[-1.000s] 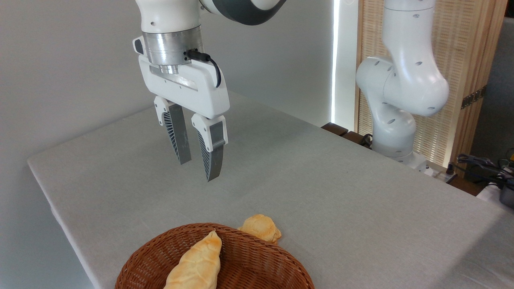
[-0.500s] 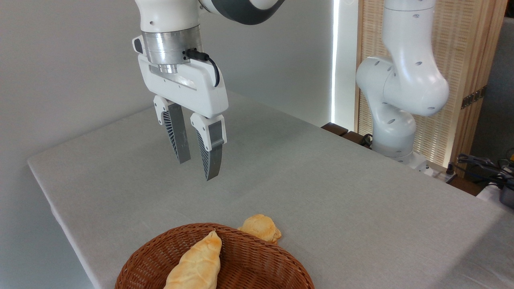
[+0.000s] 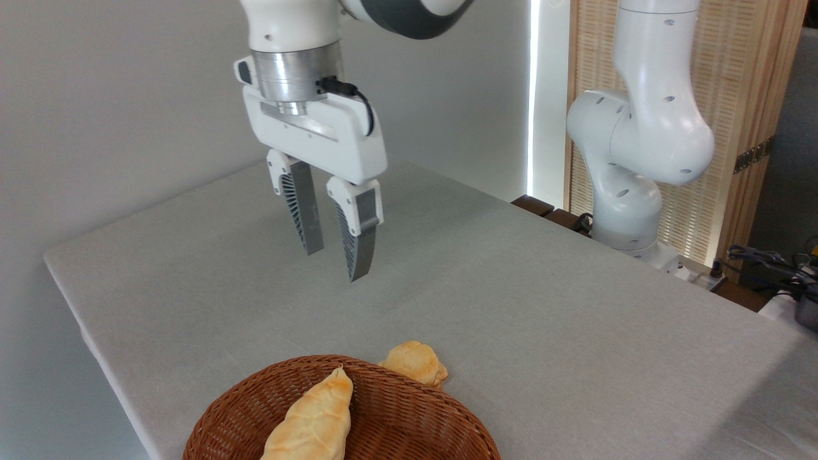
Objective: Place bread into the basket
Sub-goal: 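Move the open gripper over the small round bun beside the basket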
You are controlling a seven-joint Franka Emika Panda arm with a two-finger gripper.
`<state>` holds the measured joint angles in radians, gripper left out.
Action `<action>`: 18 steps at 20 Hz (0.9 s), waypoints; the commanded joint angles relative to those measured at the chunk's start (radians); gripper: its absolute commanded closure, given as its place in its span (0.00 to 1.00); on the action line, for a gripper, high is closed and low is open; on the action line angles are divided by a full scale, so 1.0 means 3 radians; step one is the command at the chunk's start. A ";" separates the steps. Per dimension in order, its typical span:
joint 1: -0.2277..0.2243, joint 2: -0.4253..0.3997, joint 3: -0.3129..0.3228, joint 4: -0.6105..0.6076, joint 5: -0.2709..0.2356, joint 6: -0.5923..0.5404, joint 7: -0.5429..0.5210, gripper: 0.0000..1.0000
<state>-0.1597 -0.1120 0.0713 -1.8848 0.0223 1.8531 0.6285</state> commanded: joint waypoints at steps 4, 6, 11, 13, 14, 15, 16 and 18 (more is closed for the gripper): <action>0.0113 -0.0409 0.0043 -0.0865 -0.0079 0.0450 -0.0339 0.00; 0.0164 -0.0414 0.0089 -0.0886 -0.0110 0.0546 -0.0779 0.00; 0.0241 -0.0593 0.0161 -0.1238 -0.0146 0.1205 -0.1001 0.00; 0.0246 -0.0598 0.0161 -0.1285 -0.0070 0.1232 -0.0960 0.00; 0.0246 -0.0598 0.0161 -0.1290 -0.0034 0.1232 -0.0955 0.00; 0.0251 -0.0573 0.0161 -0.1305 -0.0023 0.1252 -0.0879 0.00; 0.0251 -0.0547 0.0171 -0.1310 -0.0023 0.1258 -0.0797 0.00; 0.0251 -0.0506 0.0207 -0.1305 0.0012 0.1258 -0.0750 0.00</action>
<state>-0.0834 -0.2662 0.1174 -2.2606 0.0050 2.2027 0.3703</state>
